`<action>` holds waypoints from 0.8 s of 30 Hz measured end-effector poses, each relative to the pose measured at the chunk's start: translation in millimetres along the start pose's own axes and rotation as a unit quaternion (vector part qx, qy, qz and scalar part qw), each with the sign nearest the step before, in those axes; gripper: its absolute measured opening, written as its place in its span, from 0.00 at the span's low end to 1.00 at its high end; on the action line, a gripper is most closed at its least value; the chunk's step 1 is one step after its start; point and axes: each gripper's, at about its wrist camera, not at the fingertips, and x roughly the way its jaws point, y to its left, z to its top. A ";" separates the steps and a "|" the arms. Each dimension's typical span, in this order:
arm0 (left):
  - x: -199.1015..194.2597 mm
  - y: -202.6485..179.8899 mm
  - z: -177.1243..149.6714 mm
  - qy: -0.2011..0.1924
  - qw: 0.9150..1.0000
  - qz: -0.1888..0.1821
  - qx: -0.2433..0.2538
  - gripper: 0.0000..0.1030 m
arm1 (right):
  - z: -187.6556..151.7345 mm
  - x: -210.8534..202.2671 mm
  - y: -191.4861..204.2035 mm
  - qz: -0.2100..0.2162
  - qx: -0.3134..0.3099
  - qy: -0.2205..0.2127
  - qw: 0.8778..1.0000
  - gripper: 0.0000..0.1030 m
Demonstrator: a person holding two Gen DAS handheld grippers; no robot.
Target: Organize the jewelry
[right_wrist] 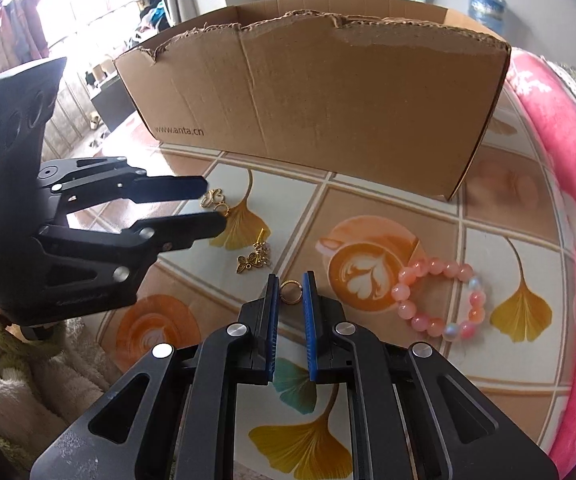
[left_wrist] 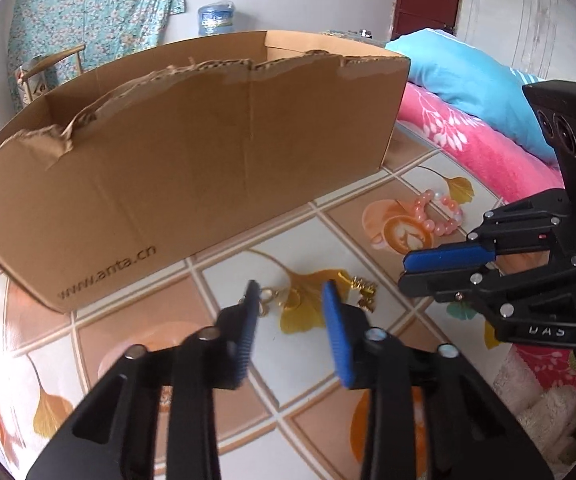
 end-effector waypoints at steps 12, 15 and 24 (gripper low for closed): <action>7.6 -2.6 5.2 0.023 1.000 0.020 0.009 0.14 | -1.4 -8.1 -5.9 0.011 0.007 -0.009 1.000 0.10; 8.2 -2.0 6.5 0.028 0.999 0.018 0.002 0.14 | -2.8 -7.2 -5.8 0.009 0.008 -0.006 1.000 0.10; 9.2 -6.2 6.7 0.034 0.999 0.024 0.011 0.14 | -4.7 -10.1 -5.5 0.011 0.012 -0.011 1.000 0.10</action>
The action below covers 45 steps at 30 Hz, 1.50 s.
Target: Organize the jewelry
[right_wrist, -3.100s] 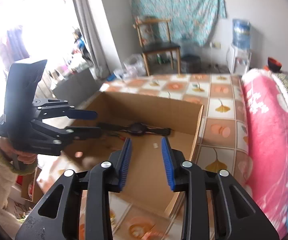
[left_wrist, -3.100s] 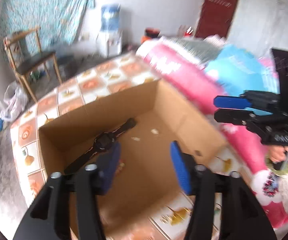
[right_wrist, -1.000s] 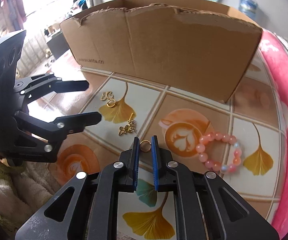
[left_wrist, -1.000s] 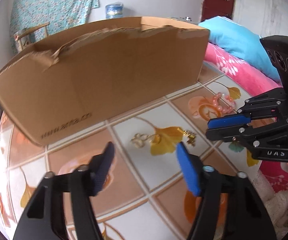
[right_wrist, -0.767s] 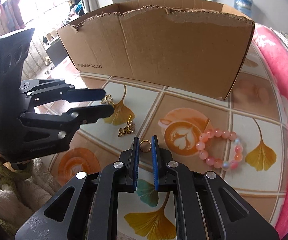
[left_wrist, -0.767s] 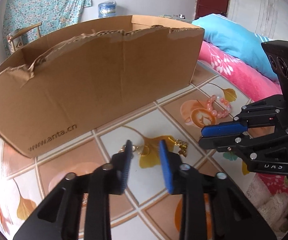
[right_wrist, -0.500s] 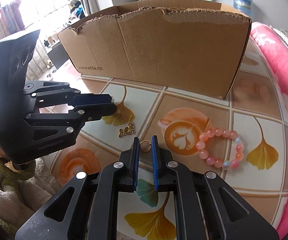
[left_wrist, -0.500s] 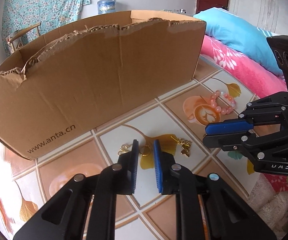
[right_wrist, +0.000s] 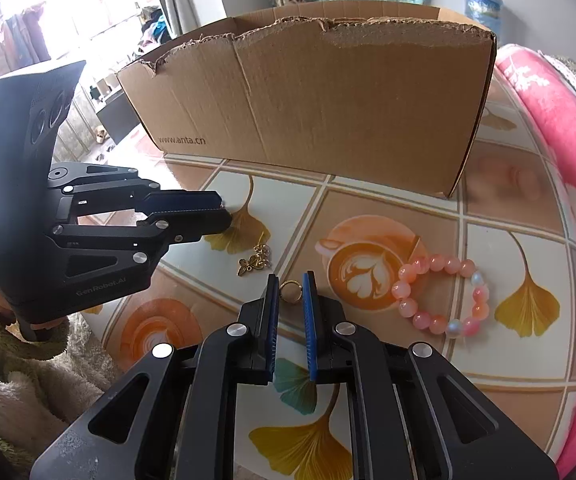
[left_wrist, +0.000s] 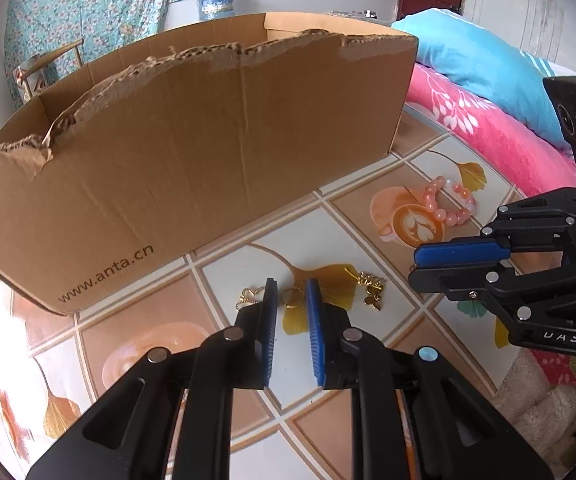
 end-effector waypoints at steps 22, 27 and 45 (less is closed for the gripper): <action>-1.4 -4.8 -0.7 -0.007 1.000 -0.001 0.016 0.01 | 3.4 -1.4 0.0 0.002 0.004 -0.003 1.000 0.09; -2.3 -1.6 0.2 0.000 1.000 -0.006 0.005 0.01 | 3.7 -1.9 1.3 0.002 0.003 -0.004 1.000 0.09; -4.9 9.6 -2.1 0.010 0.999 -0.034 -0.030 0.15 | 3.7 3.8 -2.2 0.006 0.005 -0.004 1.000 0.09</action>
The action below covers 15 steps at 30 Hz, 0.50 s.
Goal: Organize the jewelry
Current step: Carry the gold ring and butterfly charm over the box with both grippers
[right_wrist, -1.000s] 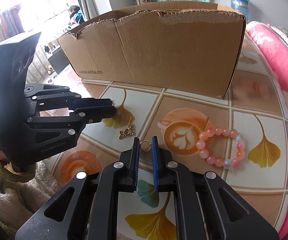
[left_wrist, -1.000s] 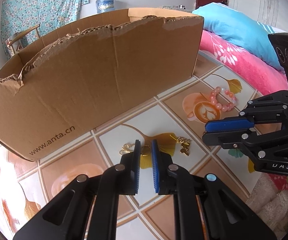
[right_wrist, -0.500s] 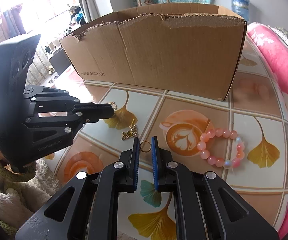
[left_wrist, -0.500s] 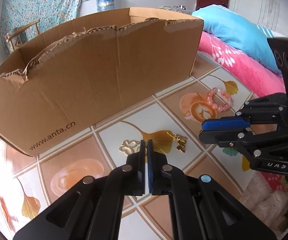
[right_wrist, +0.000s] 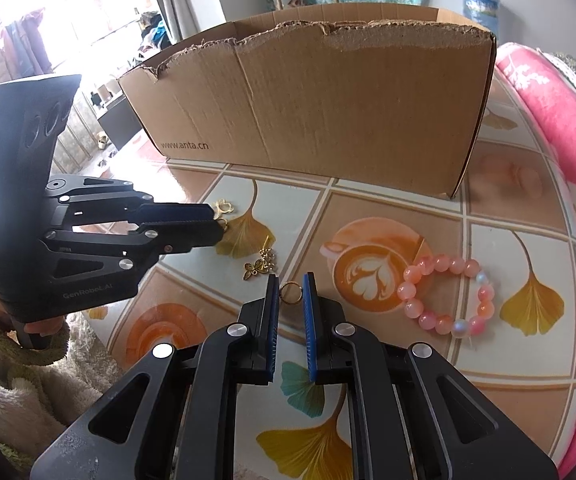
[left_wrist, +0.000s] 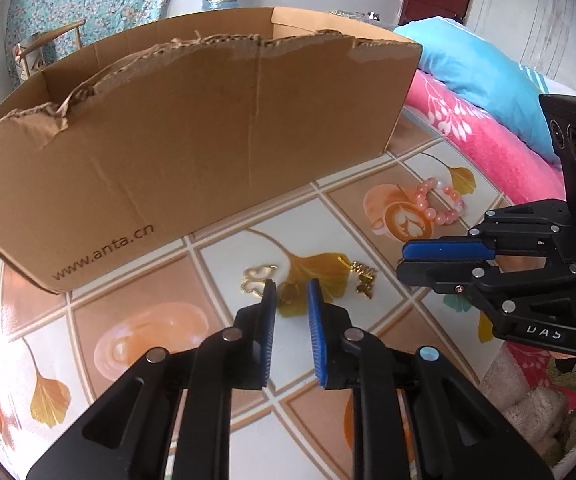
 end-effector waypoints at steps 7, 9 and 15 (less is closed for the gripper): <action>4.2 -0.7 4.7 0.002 1.000 0.000 0.006 0.15 | -1.7 -1.1 -2.5 0.001 0.002 0.000 1.000 0.09; 4.2 -0.7 5.3 0.003 1.000 0.001 0.007 0.15 | -1.6 -1.9 -2.7 0.001 0.003 -0.001 1.000 0.09; 5.6 -4.9 4.9 0.001 1.000 0.017 0.019 0.10 | -1.5 -4.0 -3.6 0.002 0.004 -0.003 1.000 0.09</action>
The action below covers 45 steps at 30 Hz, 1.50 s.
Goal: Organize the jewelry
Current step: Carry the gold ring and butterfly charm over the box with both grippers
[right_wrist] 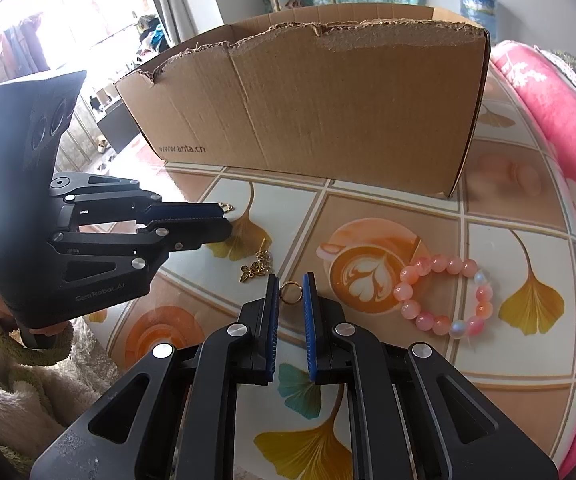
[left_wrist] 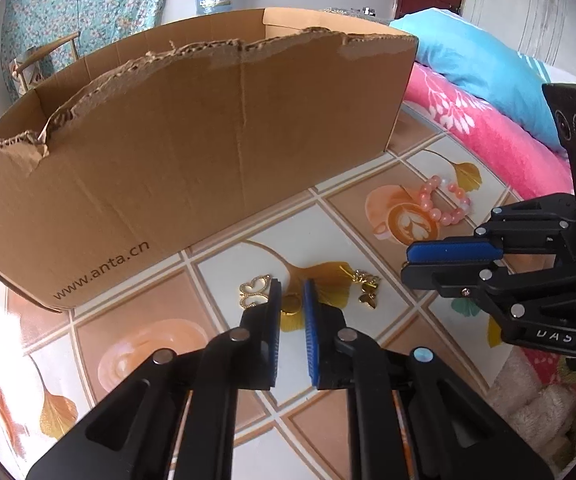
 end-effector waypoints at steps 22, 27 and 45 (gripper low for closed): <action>-19.1 2.6 -4.7 -0.021 1.000 0.000 0.003 0.10 | 0.4 -15.6 7.2 -0.011 0.000 -0.014 1.000 0.09; -41.2 -0.1 -4.7 -0.048 0.999 0.003 0.004 0.10 | 2.4 -33.9 15.7 -0.021 -0.008 -0.034 0.999 0.09; -127.7 12.6 54.5 -0.168 0.985 0.026 0.037 0.10 | 71.4 -112.1 20.3 -0.017 -0.046 -0.156 0.987 0.09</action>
